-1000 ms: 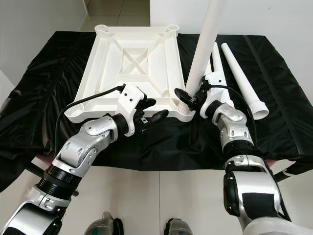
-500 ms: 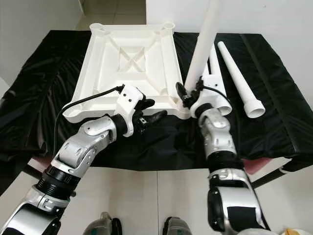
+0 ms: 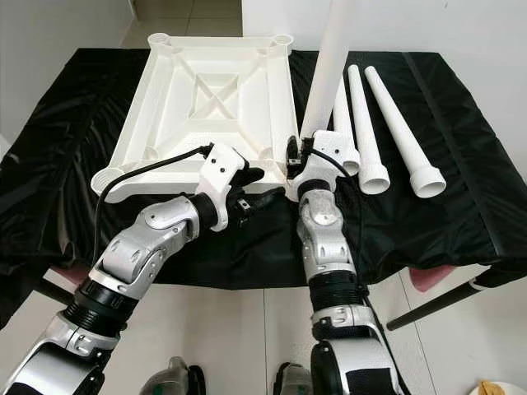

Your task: Building children table

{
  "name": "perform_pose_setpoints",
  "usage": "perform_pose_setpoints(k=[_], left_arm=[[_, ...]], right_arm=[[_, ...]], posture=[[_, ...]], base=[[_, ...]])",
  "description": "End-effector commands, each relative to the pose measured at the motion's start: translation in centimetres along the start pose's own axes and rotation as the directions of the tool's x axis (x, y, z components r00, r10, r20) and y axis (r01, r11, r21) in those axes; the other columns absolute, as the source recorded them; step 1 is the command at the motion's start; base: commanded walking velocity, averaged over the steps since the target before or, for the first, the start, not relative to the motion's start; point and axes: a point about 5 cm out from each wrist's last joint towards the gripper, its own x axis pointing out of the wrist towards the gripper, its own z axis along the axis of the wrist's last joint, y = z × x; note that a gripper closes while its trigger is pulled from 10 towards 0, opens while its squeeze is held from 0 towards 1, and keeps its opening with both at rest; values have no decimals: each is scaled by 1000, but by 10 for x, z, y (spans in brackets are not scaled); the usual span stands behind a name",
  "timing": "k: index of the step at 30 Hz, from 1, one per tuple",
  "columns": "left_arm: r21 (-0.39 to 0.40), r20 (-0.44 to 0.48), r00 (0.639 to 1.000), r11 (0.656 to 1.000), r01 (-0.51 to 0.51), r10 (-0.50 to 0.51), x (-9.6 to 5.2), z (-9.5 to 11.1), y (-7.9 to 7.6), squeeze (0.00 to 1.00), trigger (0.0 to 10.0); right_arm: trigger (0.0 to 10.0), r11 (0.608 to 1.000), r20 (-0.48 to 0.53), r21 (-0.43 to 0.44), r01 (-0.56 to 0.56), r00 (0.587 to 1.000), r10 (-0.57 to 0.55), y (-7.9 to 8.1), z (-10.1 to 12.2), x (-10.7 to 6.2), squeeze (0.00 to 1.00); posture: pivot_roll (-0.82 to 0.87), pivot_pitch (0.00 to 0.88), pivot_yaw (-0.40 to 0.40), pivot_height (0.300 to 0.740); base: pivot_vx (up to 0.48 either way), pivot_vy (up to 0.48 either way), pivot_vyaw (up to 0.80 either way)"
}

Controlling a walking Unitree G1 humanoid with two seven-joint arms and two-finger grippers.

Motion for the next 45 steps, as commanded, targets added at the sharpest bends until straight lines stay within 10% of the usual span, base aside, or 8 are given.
perform_pose_setpoints(k=[1,2,3,13,15,24,25,45], left_arm=[[-1,-13,998,999,55,-55,0,-2,-4,0,10000],[-1,-13,998,999,55,-55,0,-2,-4,0,10000],[-2,-13,998,999,54,-54,0,-2,-4,0,10000],[-4,-10,999,999,48,-48,0,-2,-4,0,10000],[-3,-8,999,999,50,-50,0,-2,-5,0,10000],[-7,-3,999,999,48,-48,1,-2,-5,0,10000],[-10,0,999,999,48,-48,1,-1,-5,0,10000],[-2,4,999,999,45,-45,0,1,-4,0,10000]], right_arm=[[588,999,-45,16,51,998,-50,-4,-6,-3,0],[588,999,-45,16,51,998,-50,-4,-6,-3,0],[9490,998,-46,18,55,997,-54,-5,-6,-3,0],[10000,998,-34,-10,63,997,-64,-14,-2,-3,0],[10000,999,-34,8,35,999,-34,-17,-1,-4,1000],[10000,989,0,26,-146,989,146,-20,3,-8,1000],[10000,982,2,26,-188,982,188,-21,4,-7,0],[10000,773,-132,-83,-629,776,617,-52,-4,11,0]], posture=[[-54,83,53,740],[-54,83,53,740],[-54,81,50,740],[-53,74,45,740],[-54,67,42,740],[-54,61,41,740],[-54,58,40,740],[-41,40,47,740]], base=[[0,0,0],[0,0,0],[0,0,0],[0,0,0],[0,0,0],[0,0,0],[0,0,0],[0,0,0]])
